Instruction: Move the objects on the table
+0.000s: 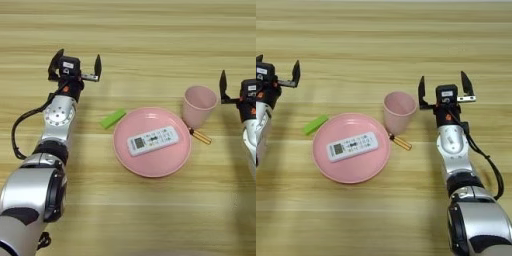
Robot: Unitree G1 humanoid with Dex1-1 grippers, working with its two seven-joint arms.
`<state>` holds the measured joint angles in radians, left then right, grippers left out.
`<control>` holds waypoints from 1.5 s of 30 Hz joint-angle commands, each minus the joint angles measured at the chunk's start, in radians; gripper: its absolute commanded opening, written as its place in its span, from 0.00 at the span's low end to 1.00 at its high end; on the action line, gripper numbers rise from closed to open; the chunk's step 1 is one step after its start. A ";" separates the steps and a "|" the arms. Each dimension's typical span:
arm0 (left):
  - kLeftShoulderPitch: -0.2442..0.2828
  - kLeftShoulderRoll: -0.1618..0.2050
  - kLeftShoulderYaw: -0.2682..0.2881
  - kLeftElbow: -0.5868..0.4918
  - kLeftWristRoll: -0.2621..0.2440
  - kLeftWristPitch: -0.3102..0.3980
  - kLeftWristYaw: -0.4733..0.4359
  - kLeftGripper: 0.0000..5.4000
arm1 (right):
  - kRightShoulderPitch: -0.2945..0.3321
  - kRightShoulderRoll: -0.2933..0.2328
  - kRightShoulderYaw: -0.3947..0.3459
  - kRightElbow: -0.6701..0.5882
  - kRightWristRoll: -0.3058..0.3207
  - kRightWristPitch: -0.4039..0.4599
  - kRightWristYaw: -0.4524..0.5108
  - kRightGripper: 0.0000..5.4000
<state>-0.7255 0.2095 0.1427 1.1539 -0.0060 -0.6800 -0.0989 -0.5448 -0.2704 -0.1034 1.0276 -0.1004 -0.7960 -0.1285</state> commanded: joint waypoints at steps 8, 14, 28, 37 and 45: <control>-0.014 0.003 -0.004 0.005 0.007 0.008 0.004 1.00 | -0.018 -0.004 0.003 -0.002 -0.009 0.003 -0.008 1.00; -0.016 0.004 -0.004 0.006 0.007 0.009 0.004 1.00 | -0.020 -0.005 0.003 -0.001 -0.009 0.004 -0.007 1.00; -0.018 0.002 -0.006 0.008 0.009 0.011 0.004 1.00 | -0.021 -0.003 -0.004 -0.002 0.002 -0.002 -0.001 1.00; -0.017 -0.001 -0.007 0.006 0.009 0.011 0.007 1.00 | -0.007 0.006 -0.030 -0.048 0.058 -0.072 0.040 1.00; -0.006 -0.003 -0.007 -0.008 0.005 0.004 0.005 1.00 | 0.042 0.029 -0.039 -0.224 0.209 -0.088 0.190 1.00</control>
<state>-0.7253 0.2087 0.1398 1.1501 -0.0057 -0.6816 -0.0966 -0.5253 -0.2587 -0.1435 0.8581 0.0390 -0.9324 -0.0134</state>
